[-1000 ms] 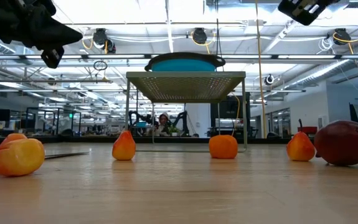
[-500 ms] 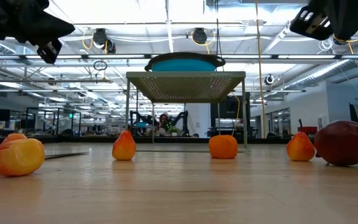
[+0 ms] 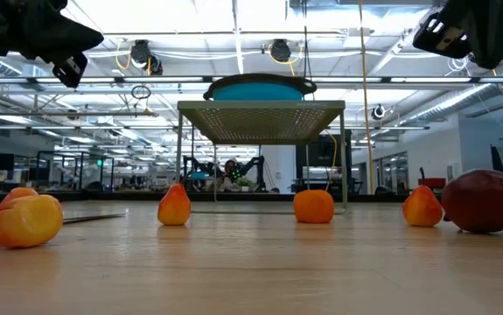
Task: Pick & Place Fruit
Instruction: Put the pomegranate into the blue strainer bowl on the shelf
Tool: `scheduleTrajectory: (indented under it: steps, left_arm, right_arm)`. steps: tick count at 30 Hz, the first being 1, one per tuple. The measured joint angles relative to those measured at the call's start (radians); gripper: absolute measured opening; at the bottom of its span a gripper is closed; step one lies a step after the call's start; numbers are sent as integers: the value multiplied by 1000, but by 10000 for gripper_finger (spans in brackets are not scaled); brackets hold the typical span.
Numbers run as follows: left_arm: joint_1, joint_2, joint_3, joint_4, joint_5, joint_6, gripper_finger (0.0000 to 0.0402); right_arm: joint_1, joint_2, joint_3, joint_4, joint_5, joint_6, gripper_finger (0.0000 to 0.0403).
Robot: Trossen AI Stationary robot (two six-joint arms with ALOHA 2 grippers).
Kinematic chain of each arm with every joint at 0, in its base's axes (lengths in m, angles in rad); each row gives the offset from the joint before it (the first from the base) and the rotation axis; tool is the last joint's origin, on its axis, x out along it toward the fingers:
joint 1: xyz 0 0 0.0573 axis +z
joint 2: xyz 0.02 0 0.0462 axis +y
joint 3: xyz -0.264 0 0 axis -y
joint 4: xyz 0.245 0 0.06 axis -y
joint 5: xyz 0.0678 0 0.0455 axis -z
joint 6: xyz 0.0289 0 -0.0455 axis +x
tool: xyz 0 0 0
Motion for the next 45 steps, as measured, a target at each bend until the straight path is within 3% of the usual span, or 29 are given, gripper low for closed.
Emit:
scheduleTrajectory:
  steps: [19,45]
  left_arm:
    - [0,0,0,1,3,24,2]
    - [0,0,0,1,9,9,9]
  right_arm:
    - [-63,0,0,-2,-55,78,177]
    - [-63,-1,-1,2,-52,100,176]
